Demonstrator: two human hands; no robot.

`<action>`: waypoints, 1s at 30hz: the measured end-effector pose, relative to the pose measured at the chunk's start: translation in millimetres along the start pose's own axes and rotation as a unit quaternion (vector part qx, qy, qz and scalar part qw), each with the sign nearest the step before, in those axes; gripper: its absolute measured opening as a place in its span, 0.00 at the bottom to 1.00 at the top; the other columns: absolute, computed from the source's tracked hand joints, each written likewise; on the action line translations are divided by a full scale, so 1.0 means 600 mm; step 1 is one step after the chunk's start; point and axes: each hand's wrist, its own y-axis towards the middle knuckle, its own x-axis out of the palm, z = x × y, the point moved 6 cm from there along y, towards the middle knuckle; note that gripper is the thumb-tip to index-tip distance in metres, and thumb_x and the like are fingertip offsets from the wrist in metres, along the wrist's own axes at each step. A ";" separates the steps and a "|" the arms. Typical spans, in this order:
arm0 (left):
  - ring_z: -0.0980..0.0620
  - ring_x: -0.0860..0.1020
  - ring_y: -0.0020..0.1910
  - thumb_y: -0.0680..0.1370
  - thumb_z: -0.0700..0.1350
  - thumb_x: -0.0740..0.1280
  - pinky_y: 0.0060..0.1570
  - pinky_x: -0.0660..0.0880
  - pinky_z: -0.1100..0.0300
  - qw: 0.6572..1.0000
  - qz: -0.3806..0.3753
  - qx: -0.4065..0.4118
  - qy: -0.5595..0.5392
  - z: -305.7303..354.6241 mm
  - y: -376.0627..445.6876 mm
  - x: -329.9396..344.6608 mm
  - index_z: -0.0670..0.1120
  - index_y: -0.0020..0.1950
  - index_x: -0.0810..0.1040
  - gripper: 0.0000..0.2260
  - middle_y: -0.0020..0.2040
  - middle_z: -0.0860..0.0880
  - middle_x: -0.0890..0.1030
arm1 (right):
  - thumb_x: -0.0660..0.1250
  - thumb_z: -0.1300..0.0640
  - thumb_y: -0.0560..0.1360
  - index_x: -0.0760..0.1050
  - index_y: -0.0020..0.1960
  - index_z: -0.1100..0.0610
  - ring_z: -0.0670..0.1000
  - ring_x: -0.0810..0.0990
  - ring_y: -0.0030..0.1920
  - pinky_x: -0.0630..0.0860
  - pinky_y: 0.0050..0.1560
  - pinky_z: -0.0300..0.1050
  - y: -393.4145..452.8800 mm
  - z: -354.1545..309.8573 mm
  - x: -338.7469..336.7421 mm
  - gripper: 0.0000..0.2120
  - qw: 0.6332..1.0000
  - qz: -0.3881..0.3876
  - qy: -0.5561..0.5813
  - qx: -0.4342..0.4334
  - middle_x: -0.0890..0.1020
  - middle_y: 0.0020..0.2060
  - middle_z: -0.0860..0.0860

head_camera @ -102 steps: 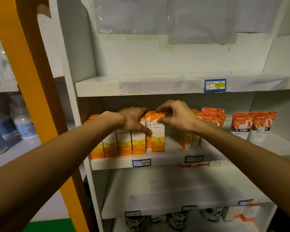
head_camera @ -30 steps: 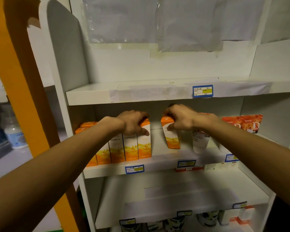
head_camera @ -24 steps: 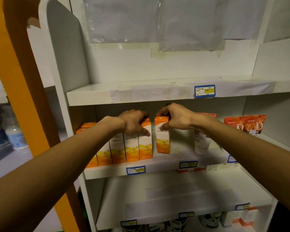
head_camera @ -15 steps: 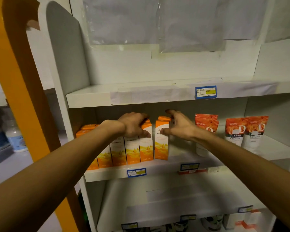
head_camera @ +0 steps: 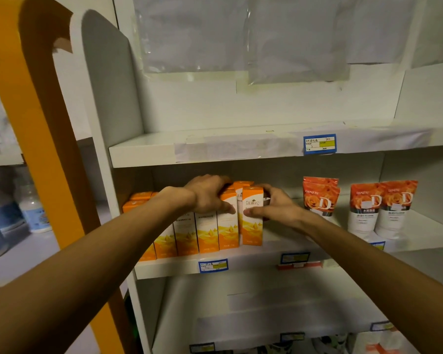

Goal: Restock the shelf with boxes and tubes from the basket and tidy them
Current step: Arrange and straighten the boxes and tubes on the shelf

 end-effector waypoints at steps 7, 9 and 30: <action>0.48 0.78 0.62 0.74 0.51 0.75 0.60 0.76 0.54 0.999 -0.013 -0.014 -0.044 -0.002 0.001 -0.001 0.49 0.75 0.66 0.33 0.65 0.48 0.78 | 0.76 0.65 0.70 0.67 0.69 0.53 0.48 0.84 0.48 0.81 0.40 0.38 0.002 0.003 -0.013 0.32 0.999 -0.023 0.016 0.020 0.83 0.51 0.50; 0.48 0.77 0.62 0.74 0.50 0.75 0.60 0.75 0.54 0.998 -0.022 -0.020 -0.051 -0.002 0.003 -0.001 0.48 0.75 0.65 0.33 0.65 0.49 0.77 | 0.76 0.64 0.71 0.68 0.68 0.52 0.48 0.84 0.49 0.81 0.43 0.40 0.007 0.005 -0.009 0.30 0.999 -0.023 0.024 0.019 0.83 0.51 0.50; 0.47 0.76 0.64 0.75 0.49 0.74 0.65 0.74 0.48 0.996 -0.051 -0.013 -0.070 -0.001 -0.001 0.004 0.53 0.78 0.60 0.35 0.68 0.48 0.74 | 0.76 0.65 0.68 0.76 0.64 0.55 0.55 0.85 0.53 0.80 0.58 0.54 0.009 0.008 0.000 0.26 0.990 -0.094 0.088 0.061 0.86 0.53 0.54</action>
